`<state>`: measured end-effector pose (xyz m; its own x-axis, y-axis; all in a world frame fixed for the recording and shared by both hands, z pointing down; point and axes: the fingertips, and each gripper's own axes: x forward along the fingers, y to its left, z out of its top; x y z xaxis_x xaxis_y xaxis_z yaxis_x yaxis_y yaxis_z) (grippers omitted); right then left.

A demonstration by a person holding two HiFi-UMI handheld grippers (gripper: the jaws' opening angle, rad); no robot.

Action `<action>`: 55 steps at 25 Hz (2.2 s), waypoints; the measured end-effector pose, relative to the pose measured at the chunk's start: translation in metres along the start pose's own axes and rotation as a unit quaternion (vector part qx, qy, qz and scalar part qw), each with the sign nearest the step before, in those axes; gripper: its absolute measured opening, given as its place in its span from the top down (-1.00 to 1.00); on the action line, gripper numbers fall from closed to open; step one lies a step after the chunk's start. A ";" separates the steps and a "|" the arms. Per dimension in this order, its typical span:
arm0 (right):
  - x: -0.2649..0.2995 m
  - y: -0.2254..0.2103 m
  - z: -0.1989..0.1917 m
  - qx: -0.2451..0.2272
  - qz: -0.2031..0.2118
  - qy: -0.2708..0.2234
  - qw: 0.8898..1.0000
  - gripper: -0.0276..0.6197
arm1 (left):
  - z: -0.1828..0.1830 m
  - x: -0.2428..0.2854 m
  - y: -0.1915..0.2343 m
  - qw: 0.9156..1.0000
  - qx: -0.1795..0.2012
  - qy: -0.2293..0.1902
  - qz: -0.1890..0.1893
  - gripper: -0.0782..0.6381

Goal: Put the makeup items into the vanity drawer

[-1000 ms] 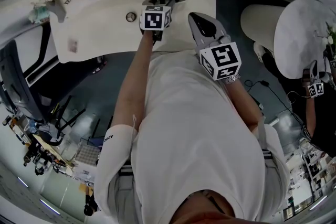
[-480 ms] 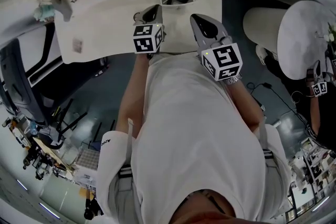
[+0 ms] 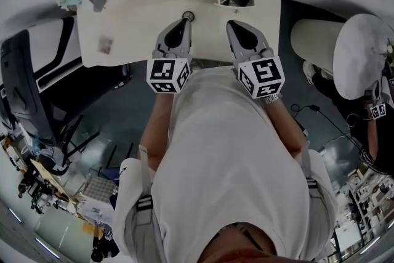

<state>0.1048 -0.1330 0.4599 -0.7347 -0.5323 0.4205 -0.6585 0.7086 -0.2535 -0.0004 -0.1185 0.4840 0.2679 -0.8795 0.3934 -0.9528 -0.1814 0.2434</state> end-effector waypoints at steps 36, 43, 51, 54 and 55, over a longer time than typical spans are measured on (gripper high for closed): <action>0.029 0.163 0.014 -0.019 -0.060 -0.059 0.996 0.89 | 0.039 -0.125 0.066 0.987 0.088 -0.096 -0.097 0.77; 0.028 0.176 0.013 -0.018 -0.066 -0.062 0.996 0.89 | 0.036 -0.138 0.075 0.987 0.078 -0.099 -0.103 0.76; 0.035 0.192 0.005 -0.019 -0.061 -0.050 0.997 0.89 | 0.032 -0.148 0.089 0.989 0.067 -0.097 -0.087 0.76; 0.034 0.192 0.001 -0.019 -0.061 -0.042 0.997 0.89 | 0.030 -0.147 0.095 0.991 0.048 -0.096 -0.084 0.76; 0.033 0.190 0.001 -0.018 -0.062 -0.040 0.997 0.89 | 0.031 -0.145 0.095 0.991 0.043 -0.096 -0.082 0.76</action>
<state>-0.0446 -0.0163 0.4251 -0.6591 -0.6513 0.3761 -0.7403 0.6498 -0.1723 -0.1343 -0.0214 0.4229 0.3965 -0.9007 0.1775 -0.9093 -0.3587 0.2107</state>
